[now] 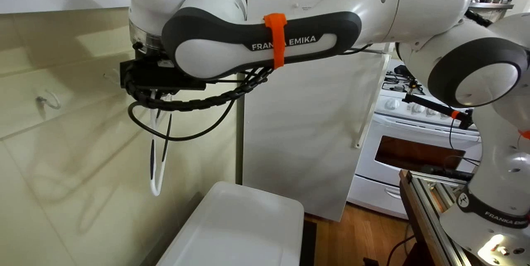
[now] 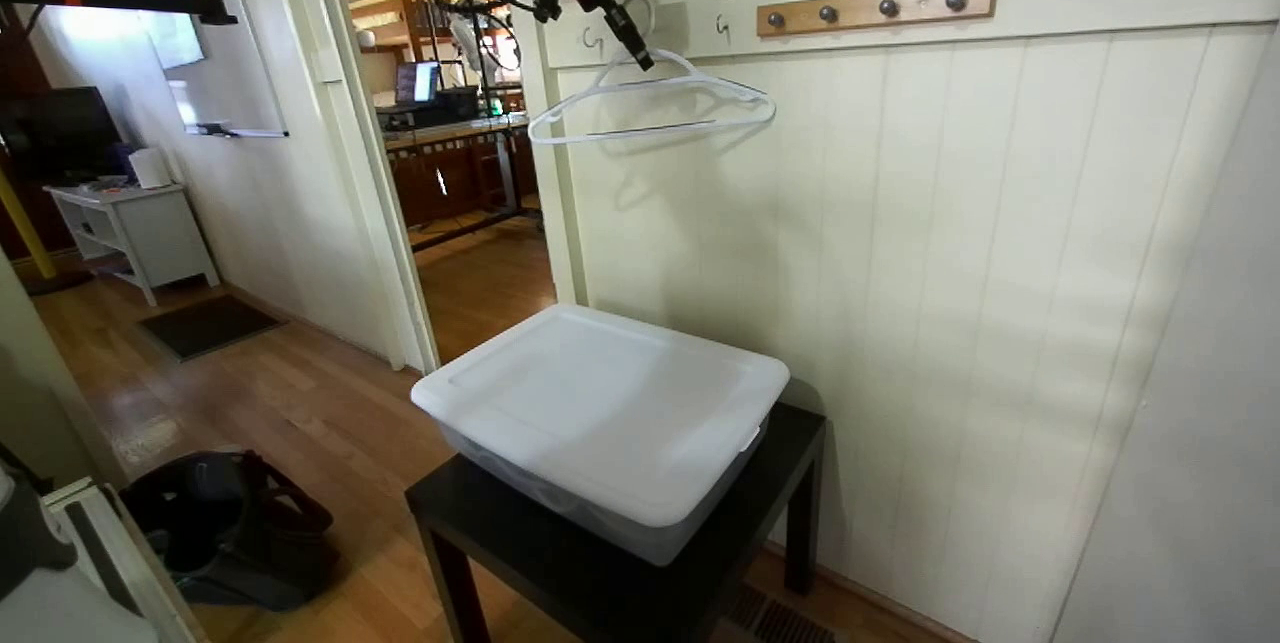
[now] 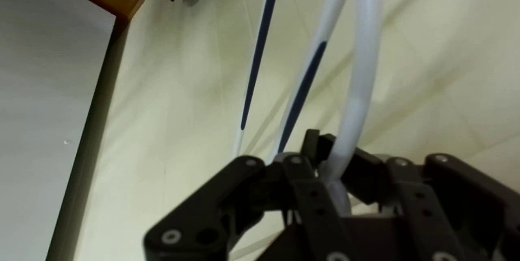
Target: Put the hanger on the next hook
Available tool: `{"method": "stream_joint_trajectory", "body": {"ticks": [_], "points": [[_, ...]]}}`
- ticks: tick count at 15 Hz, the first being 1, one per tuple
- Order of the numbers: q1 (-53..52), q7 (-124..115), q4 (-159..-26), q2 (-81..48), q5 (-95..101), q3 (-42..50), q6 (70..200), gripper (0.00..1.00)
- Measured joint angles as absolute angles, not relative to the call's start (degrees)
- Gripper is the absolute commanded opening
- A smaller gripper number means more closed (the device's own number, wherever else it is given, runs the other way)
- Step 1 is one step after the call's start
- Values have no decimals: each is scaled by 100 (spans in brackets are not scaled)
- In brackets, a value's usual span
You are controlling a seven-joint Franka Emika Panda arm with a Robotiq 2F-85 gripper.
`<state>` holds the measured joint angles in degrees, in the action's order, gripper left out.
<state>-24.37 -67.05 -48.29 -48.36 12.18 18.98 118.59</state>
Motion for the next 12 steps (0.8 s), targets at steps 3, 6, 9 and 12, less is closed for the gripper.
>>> {"method": "stream_joint_trajectory", "body": {"ticks": [3, 6, 9, 12], "points": [[-2336, -6702, -4512, -5008, 1213, 1870, 11652, 2], [-2246, -6702, -4186, -5171, 1206, 1806, 11432, 2], [-2231, -6531, -3925, -5307, 1209, 1757, 11393, 2], [-2265, -6222, -3715, -5442, 1213, 1720, 11392, 2]]}}
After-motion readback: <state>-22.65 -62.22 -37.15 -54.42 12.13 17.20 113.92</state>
